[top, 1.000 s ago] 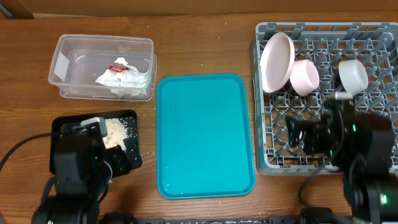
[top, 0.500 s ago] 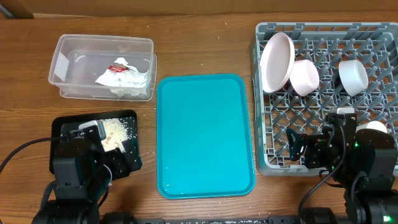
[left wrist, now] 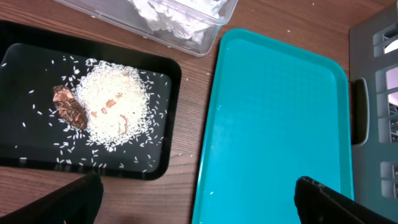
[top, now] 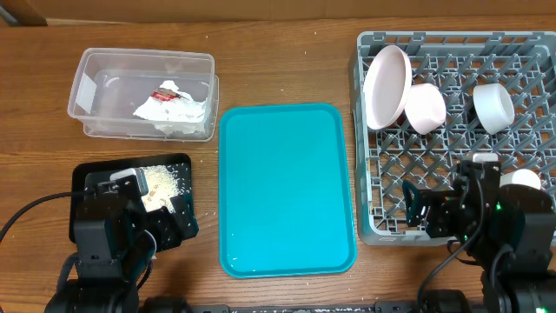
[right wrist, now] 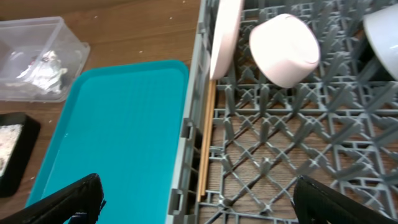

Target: Sort waste into correct bins and load items into the dishwasher

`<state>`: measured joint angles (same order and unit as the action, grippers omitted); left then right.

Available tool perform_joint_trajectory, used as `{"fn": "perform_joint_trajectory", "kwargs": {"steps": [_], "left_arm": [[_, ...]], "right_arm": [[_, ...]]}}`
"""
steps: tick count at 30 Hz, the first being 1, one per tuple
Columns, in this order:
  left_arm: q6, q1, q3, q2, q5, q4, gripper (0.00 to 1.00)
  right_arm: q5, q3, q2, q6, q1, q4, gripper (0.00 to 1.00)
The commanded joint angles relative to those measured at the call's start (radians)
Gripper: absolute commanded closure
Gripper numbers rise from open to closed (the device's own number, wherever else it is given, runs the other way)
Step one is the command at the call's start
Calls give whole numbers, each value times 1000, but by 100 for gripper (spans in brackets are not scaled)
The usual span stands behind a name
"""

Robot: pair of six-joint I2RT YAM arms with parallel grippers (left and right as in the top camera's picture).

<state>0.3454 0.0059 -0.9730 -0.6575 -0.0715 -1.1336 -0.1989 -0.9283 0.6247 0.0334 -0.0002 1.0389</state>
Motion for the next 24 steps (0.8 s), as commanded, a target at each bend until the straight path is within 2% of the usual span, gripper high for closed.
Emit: {"fn": "perform_joint_trajectory", "kwargs": {"steps": [1,6,15,24], "left_arm": [[21,-2,7,-2,0,0,0],[21,-2,7,-2,0,0,0],[21,-2,7,-2,1,0,0],[21,-2,7,-2,0,0,0]], "right_arm": [[38,27,-60,3,4,-10,0],[42,124,-196,3,32,-84,0],[42,484,-498,-4,75,-465,0],[42,789,-623,-4,78,-841,0]]}}
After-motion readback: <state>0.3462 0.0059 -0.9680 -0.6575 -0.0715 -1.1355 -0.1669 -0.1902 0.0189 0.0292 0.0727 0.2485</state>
